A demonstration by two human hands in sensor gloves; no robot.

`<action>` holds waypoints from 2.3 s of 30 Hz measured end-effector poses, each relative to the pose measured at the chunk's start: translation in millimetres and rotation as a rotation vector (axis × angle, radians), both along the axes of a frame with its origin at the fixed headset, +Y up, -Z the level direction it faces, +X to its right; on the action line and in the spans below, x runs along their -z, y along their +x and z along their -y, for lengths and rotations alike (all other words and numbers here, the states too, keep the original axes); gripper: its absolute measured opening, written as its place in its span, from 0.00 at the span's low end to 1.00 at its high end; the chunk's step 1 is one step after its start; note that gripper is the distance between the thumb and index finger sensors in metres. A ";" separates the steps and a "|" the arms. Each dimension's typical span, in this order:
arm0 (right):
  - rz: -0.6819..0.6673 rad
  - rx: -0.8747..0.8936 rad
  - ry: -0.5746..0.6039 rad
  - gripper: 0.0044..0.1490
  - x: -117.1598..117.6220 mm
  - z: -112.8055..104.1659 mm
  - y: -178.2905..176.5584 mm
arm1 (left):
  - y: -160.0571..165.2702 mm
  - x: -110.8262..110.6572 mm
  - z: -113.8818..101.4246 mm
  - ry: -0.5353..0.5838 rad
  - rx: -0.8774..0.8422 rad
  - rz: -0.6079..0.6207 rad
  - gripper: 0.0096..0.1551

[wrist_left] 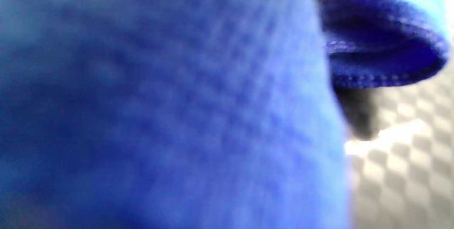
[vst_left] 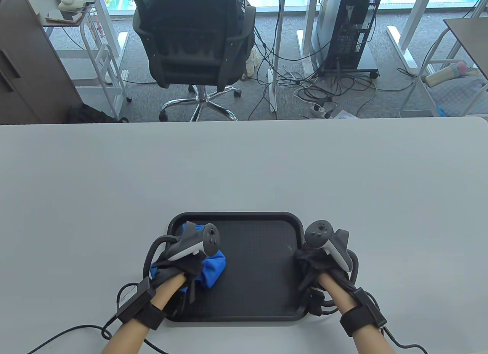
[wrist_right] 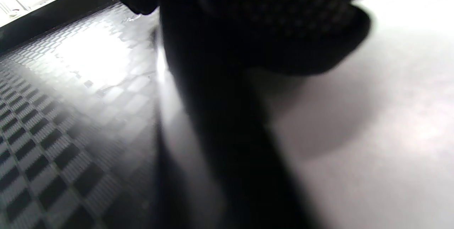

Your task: Wipe the tray with a rectangular towel

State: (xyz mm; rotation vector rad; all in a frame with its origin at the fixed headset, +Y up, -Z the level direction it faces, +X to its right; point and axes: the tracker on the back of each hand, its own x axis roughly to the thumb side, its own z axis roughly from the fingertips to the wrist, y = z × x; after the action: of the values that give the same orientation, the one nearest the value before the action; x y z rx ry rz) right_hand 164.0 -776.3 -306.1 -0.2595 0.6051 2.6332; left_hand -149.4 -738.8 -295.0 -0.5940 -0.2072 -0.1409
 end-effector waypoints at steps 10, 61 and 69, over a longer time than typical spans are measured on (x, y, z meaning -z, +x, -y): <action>-0.004 -0.005 0.002 0.30 0.0 -0.2 -0.2 | 22.3 -48.5 -1.4 -0.063 0.018 0.207 0.33; -0.009 -0.005 -0.014 0.30 -0.2 -0.5 -0.4 | 15.1 41.9 5.9 0.156 0.027 -0.159 0.31; -0.011 -0.006 -0.014 0.30 -0.1 -0.5 -0.4 | -0.8 37.5 6.8 0.162 0.019 -0.188 0.32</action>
State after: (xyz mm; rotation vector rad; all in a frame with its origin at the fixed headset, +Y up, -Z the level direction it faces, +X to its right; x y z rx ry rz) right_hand 163.6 -775.8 -306.0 -0.2523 0.6277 2.6387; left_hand -150.2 -745.6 -332.5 -0.4446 -0.0073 -0.1185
